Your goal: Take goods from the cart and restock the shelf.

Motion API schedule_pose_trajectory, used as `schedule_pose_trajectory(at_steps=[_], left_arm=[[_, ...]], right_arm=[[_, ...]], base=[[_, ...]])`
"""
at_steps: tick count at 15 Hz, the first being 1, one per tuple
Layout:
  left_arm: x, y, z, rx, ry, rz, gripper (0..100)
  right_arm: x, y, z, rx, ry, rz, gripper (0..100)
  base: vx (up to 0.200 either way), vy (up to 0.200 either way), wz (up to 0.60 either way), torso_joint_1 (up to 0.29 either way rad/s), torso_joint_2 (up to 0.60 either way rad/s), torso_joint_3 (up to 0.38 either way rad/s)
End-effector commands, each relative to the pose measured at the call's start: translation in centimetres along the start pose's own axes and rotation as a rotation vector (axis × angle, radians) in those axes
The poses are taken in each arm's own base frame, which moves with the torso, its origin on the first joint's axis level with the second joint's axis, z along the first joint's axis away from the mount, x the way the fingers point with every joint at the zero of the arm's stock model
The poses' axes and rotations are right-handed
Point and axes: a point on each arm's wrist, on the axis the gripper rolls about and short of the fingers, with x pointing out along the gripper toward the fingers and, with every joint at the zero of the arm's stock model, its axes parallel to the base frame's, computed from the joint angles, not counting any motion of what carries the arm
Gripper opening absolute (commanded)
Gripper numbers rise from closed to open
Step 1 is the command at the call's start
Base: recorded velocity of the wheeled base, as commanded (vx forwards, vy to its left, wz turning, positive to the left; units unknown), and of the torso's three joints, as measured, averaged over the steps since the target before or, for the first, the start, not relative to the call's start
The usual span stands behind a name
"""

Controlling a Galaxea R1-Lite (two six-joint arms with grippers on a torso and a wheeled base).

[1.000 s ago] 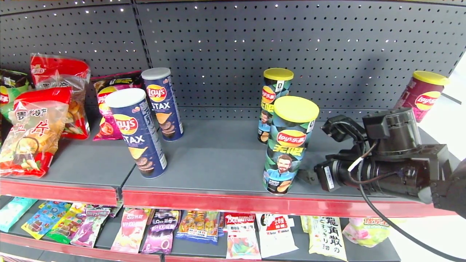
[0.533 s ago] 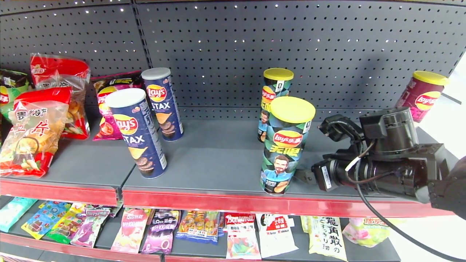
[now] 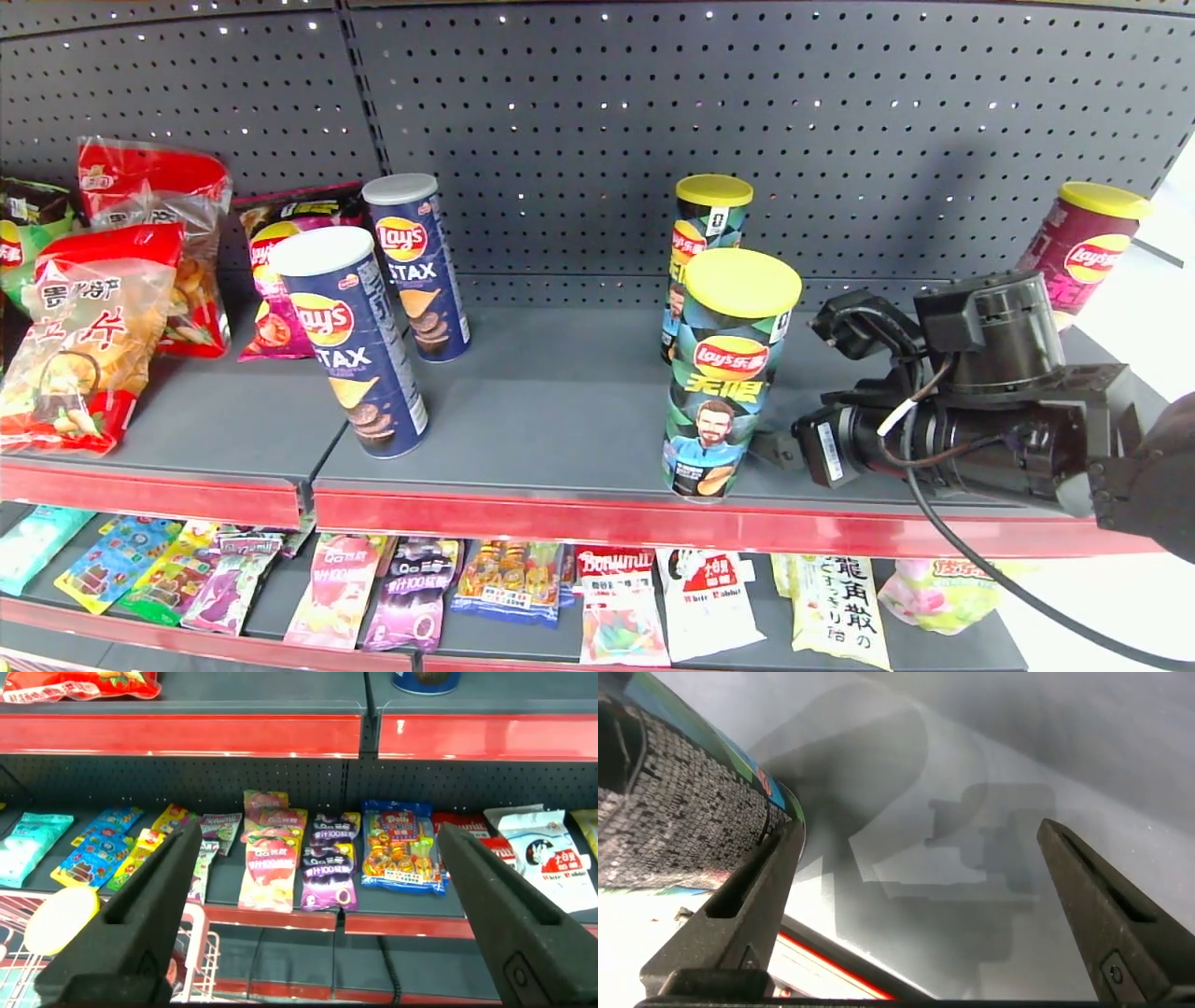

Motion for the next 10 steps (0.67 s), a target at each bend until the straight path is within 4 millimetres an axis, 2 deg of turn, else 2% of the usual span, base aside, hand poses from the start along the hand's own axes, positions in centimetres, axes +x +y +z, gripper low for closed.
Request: schedule_pose_trajectory(at_steps=[1,10], left_arm=[[0.01,0.0,0.0,0.0,0.002,0.0,100],[0.01,0.0,0.02,0.0,0.0,0.002,100]], right_arm=[[0.11,0.21,0.07,-0.004,0.0,0.006,100],[0.25,0.41,0.16,-0.007,-0.001,0.012,100]], base=[[0.0,0.0,0.0,0.0,0.0,0.0],[0.0,0.0,0.0,0.0,0.0,0.0]])
